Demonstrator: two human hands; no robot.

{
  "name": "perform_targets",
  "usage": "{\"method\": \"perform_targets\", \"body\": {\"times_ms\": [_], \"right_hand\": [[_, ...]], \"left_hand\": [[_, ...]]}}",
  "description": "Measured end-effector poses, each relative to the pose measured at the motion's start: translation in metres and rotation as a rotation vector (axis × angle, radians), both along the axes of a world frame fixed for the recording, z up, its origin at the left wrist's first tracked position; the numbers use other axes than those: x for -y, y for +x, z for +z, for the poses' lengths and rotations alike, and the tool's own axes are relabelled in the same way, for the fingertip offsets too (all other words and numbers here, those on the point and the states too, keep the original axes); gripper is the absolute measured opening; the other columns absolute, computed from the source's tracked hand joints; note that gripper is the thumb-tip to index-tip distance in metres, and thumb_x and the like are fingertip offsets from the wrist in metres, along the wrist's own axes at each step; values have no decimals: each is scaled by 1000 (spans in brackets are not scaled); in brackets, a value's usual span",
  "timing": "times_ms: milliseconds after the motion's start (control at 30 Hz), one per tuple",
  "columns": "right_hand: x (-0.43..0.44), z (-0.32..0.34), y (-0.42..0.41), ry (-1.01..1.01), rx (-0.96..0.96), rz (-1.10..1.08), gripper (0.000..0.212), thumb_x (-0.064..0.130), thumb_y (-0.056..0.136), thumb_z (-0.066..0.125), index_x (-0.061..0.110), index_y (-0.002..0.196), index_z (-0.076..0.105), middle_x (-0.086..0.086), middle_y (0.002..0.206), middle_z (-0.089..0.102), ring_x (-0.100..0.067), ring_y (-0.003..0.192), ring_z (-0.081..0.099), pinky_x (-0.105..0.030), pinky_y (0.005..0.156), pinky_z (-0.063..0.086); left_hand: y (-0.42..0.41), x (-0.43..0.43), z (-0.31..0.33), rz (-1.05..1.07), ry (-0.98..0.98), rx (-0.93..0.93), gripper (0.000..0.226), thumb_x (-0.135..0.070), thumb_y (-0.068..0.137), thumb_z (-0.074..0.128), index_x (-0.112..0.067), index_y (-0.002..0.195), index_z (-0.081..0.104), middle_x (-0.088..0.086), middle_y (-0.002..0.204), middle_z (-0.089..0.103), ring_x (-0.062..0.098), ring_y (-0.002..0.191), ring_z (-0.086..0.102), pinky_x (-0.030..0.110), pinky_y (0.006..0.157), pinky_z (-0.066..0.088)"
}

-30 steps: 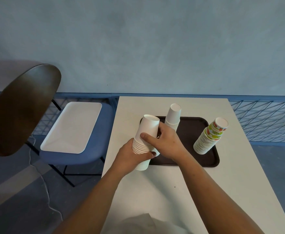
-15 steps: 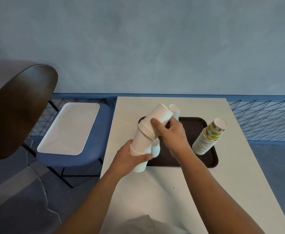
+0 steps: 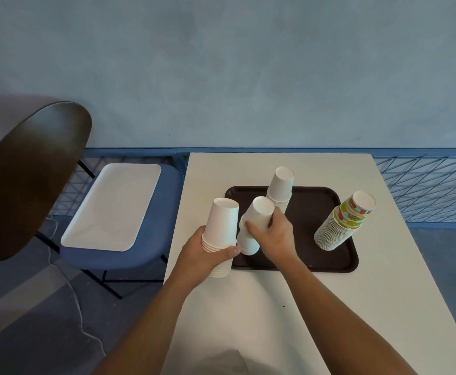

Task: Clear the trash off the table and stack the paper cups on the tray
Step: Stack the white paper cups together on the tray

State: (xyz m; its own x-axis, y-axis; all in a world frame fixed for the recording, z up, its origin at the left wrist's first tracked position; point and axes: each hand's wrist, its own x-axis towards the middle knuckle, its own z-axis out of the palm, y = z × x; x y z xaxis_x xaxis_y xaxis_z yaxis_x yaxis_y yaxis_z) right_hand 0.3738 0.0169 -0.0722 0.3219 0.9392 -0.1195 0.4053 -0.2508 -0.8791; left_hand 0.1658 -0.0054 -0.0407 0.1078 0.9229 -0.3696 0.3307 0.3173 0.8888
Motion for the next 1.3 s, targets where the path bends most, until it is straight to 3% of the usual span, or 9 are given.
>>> {"method": "perform_targets", "body": {"times_ms": [167,267,333,467,600,733,833,1067,1300], "right_hand": [[-5,-33,-8,-117,117,148,63,37,76,82,22,129,51,2,124,60,-24,117,57,-40,95,52],[-3,-39,-9,-195,125,200,89,34,78,82,15,151,34,-8,151,43,-31,136,45,-42,109,42],[2,-36,-8,-175,145,208,91,30,82,79,12,156,28,-11,157,35,-33,141,38,-44,113,35],[20,-20,-6,-9,185,105,64,21,89,67,15,147,41,-8,147,42,-31,132,38,-36,104,35],[36,8,-12,160,105,54,42,23,88,51,21,129,58,6,127,48,-15,115,39,-33,98,40],[44,40,-18,119,-117,207,43,45,89,51,27,128,59,8,123,57,-11,116,53,-30,94,49],[42,58,-23,7,-191,323,45,59,88,55,29,123,57,7,117,61,-10,109,59,-38,94,53],[38,73,-26,3,-88,296,53,51,86,73,25,127,51,12,111,64,-2,100,62,-20,76,50],[35,81,-21,10,-87,335,56,51,88,72,23,132,51,9,115,64,-6,102,62,-19,77,48]], "left_hand": [[1,-1,0,-1,-6,-6,64,-43,70,95,-34,123,60,-12,113,71,11,105,68,32,86,57],[2,-1,-1,-2,-9,-8,65,-43,71,94,-34,124,59,-11,113,70,12,105,68,29,84,56],[1,-1,-2,0,-8,-5,67,-45,70,95,-34,126,59,-10,114,71,13,107,68,33,87,58],[1,0,-2,1,-12,-6,71,-47,70,94,-35,129,57,-10,117,70,15,109,67,36,92,57],[5,4,0,-16,-6,-1,70,-48,68,95,-36,127,59,-13,115,71,10,106,68,35,91,57],[12,6,1,-55,15,-18,68,-49,66,95,-37,124,61,-14,112,75,8,102,72,37,90,59],[18,7,2,-102,34,-59,68,-52,63,94,-39,121,61,-16,108,76,4,96,73,36,87,61],[20,7,10,-148,74,-126,70,-40,65,95,-40,122,56,-16,107,72,1,94,71,28,80,59],[16,13,14,-148,85,-67,69,-43,63,95,-42,119,57,-19,105,73,0,93,71,34,83,61]]}}
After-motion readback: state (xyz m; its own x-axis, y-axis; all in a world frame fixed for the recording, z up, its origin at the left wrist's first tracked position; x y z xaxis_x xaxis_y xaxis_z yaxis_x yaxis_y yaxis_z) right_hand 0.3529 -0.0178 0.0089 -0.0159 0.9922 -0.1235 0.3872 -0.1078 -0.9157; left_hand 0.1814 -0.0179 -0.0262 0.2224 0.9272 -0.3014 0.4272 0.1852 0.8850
